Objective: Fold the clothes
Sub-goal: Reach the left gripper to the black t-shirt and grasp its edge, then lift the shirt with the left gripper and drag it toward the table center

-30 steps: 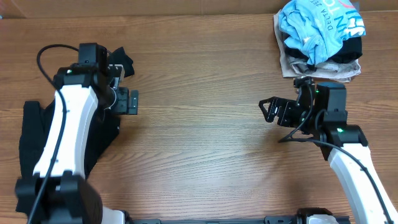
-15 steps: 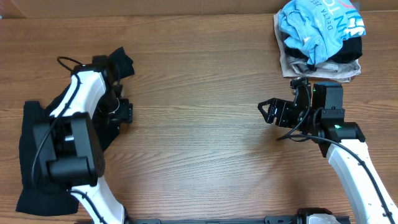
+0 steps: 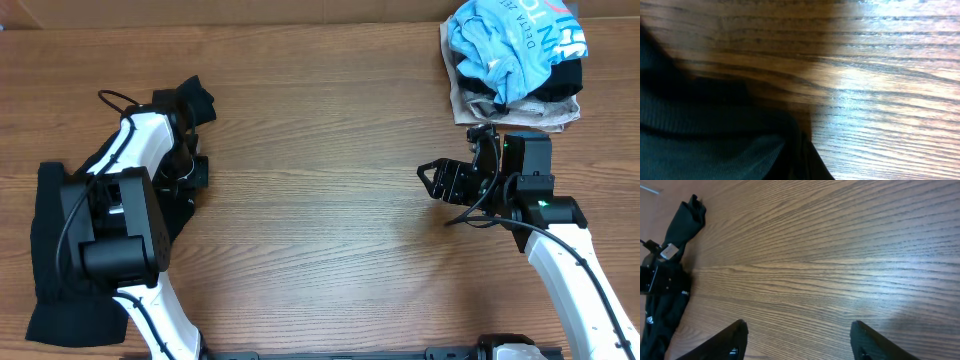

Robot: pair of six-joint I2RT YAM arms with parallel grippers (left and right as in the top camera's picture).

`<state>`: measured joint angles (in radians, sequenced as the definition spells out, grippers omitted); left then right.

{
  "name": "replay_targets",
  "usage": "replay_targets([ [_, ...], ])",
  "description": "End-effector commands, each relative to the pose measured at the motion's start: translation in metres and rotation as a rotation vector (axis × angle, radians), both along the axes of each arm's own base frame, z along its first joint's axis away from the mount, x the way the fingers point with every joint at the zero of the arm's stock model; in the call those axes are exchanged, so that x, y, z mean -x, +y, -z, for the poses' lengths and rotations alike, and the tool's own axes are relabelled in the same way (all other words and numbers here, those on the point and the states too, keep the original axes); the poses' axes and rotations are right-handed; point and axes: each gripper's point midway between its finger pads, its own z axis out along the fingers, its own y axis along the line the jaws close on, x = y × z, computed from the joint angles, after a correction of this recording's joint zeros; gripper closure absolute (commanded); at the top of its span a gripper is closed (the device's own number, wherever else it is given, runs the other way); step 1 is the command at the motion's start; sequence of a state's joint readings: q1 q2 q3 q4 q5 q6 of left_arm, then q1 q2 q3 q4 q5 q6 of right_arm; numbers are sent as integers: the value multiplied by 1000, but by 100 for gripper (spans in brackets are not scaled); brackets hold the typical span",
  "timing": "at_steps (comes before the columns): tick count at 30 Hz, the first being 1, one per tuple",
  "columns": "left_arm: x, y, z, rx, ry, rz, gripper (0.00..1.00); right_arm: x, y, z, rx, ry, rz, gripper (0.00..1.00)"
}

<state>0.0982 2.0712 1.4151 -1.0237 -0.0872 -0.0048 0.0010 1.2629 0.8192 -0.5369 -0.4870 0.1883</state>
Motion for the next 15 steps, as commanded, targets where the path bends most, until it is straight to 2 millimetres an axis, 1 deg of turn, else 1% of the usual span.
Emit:
replay_targets([
  [1,-6,-22,12,94,7,3,96,-6,1,-12,0,-37,-5,35],
  [3,-17,-41,1,190,-23,4,96,-7,1,-12,0,-40,-5,37],
  [6,-43,-74,-26,326,-91,28,96,-8,1,-13,-1,-44,-5,38],
  [10,-82,-121,-83,467,-224,119,96,-7,1,-13,-1,-43,-5,41],
  [12,-100,-148,-116,518,-306,183,96,-7,1,-12,-3,-40,-2,41],
  [15,-118,-190,-159,580,-416,287,96,-8,1,-13,-14,-31,12,41],
])
